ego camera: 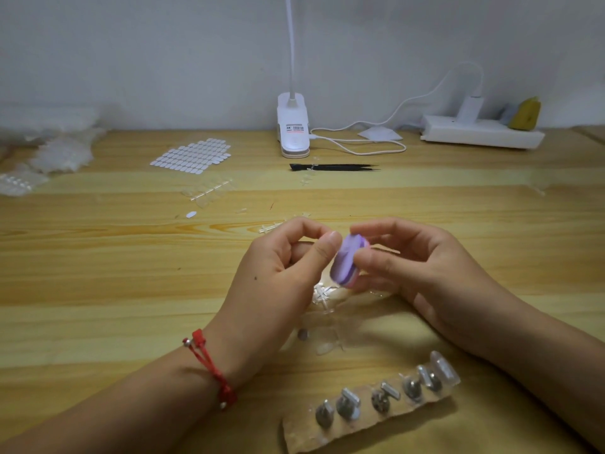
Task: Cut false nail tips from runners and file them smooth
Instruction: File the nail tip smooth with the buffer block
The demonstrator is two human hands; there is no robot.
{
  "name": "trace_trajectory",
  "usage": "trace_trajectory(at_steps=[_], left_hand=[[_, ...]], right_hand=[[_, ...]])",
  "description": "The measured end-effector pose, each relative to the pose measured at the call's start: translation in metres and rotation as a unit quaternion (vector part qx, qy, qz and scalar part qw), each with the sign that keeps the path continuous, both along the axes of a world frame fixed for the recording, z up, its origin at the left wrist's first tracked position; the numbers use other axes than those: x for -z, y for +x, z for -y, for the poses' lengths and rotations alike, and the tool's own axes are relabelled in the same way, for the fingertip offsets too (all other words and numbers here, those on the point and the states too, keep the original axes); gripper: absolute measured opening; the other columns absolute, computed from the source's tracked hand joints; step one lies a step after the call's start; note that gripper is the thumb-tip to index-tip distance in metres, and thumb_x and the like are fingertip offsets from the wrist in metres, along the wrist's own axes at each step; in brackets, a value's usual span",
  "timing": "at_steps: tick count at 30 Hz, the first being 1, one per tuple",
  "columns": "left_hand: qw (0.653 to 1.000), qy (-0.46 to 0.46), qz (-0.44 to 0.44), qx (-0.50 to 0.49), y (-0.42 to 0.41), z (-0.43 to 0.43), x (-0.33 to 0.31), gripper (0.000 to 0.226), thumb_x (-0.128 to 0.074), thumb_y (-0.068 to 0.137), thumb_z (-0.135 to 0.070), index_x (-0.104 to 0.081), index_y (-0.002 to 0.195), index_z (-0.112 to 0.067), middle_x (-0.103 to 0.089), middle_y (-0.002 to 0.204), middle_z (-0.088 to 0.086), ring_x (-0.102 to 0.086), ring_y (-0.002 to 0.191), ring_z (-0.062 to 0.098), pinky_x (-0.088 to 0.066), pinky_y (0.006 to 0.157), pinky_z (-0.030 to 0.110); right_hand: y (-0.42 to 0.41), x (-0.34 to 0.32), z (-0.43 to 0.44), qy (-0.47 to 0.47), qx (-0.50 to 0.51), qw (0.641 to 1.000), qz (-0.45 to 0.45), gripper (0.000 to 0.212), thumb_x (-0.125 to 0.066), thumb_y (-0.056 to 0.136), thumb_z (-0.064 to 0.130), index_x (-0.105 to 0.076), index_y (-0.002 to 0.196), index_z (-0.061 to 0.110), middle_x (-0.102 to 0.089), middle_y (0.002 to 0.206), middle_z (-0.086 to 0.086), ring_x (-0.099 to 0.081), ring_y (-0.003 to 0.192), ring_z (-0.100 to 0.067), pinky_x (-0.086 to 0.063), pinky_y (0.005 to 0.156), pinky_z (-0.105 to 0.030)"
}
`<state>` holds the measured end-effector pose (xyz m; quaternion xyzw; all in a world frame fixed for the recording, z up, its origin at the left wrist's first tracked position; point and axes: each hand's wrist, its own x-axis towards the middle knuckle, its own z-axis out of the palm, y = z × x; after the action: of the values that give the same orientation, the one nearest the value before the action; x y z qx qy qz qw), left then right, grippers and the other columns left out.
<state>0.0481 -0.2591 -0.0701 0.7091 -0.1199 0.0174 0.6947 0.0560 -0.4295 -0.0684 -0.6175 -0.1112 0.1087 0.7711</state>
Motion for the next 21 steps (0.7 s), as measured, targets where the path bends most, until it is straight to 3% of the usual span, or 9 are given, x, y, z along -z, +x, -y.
trace_trajectory(at_steps=[2,6,13,18,21], left_hand=[[1.000,-0.002,-0.001,-0.004,0.0003,-0.0006,0.0006,0.016,-0.056,0.090,-0.023,-0.061,0.084,-0.009,-0.034,0.043,-0.007,-0.026,0.036,0.007,-0.023,0.037,0.012],[1.000,0.001,-0.002,-0.003,0.0005,-0.0001,0.0016,0.015,-0.057,0.090,-0.025,-0.062,0.081,-0.014,-0.035,0.043,-0.008,-0.027,0.036,0.008,-0.024,0.036,0.013],[0.999,-0.031,-0.015,-0.011,0.0021,-0.0015,0.0022,0.016,-0.057,0.087,-0.028,-0.060,0.081,-0.013,-0.032,0.043,-0.008,-0.024,0.035,0.007,-0.023,0.036,0.012],[1.000,-0.024,-0.012,0.004,0.0005,0.0007,0.0017,0.015,-0.058,0.087,-0.027,-0.063,0.076,-0.019,-0.035,0.042,-0.010,-0.026,0.036,0.006,-0.025,0.037,0.013],[0.999,-0.034,-0.005,-0.004,-0.0002,-0.0002,0.0001,0.016,-0.058,0.082,-0.032,-0.063,0.075,-0.019,-0.034,0.041,-0.009,-0.025,0.035,0.007,-0.024,0.036,0.014]], right_hand=[[-0.0011,0.0003,-0.0014,-0.023,-0.015,1.000,0.008,0.032,-0.081,0.060,0.023,-0.078,0.092,0.020,-0.075,0.091,-0.010,-0.073,0.080,-0.025,-0.058,0.070,-0.029],[0.0009,0.0009,-0.0005,0.031,0.031,0.999,-0.008,0.028,-0.081,0.056,0.020,-0.078,0.083,0.020,-0.074,0.085,-0.009,-0.073,0.075,-0.021,-0.057,0.064,-0.025],[-0.0014,-0.0021,-0.0022,-0.039,-0.010,0.999,0.019,0.025,-0.086,0.060,0.019,-0.077,0.083,0.019,-0.074,0.086,-0.007,-0.073,0.075,-0.020,-0.057,0.065,-0.025],[0.0007,-0.0014,-0.0022,0.016,0.035,0.999,0.000,0.024,-0.081,0.055,0.021,-0.077,0.078,0.020,-0.074,0.084,-0.010,-0.073,0.072,-0.022,-0.057,0.062,-0.024],[-0.0008,-0.0027,-0.0021,-0.033,-0.017,0.999,0.019,0.025,-0.087,0.060,0.015,-0.077,0.082,0.020,-0.074,0.085,-0.008,-0.073,0.071,-0.020,-0.057,0.062,-0.023]])
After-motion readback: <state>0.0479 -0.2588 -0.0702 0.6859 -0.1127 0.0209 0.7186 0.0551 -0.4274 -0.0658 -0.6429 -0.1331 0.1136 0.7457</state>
